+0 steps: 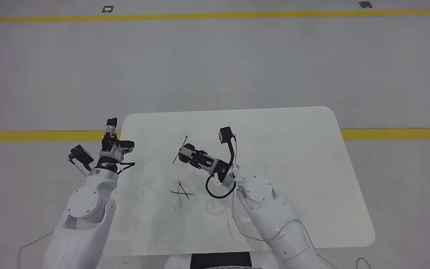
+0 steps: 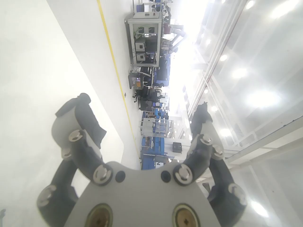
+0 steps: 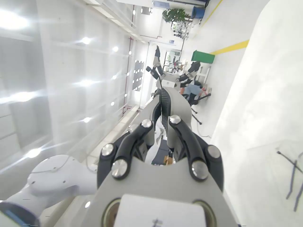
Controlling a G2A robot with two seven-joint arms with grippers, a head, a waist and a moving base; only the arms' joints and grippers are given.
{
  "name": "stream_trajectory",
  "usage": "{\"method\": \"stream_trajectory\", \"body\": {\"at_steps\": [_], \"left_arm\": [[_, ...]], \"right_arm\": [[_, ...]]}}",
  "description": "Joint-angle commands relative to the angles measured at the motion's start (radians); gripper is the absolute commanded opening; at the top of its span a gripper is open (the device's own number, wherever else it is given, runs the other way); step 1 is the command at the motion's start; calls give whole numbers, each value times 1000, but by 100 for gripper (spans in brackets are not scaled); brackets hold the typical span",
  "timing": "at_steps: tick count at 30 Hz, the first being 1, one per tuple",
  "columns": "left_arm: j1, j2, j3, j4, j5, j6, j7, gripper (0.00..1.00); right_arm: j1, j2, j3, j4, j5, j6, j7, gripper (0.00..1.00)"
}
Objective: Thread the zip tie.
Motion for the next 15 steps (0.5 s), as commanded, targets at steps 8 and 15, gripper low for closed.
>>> {"method": "stream_trajectory", "body": {"at_steps": [8, 15], "left_arm": [[0, 0, 0, 0, 0, 0, 0, 100], [-4, -1, 8, 2, 3, -2, -19, 100]], "right_arm": [[0, 0, 1, 1, 15, 0, 7, 0], [-3, 2, -5, -8, -55, 43, -75, 0]]}}
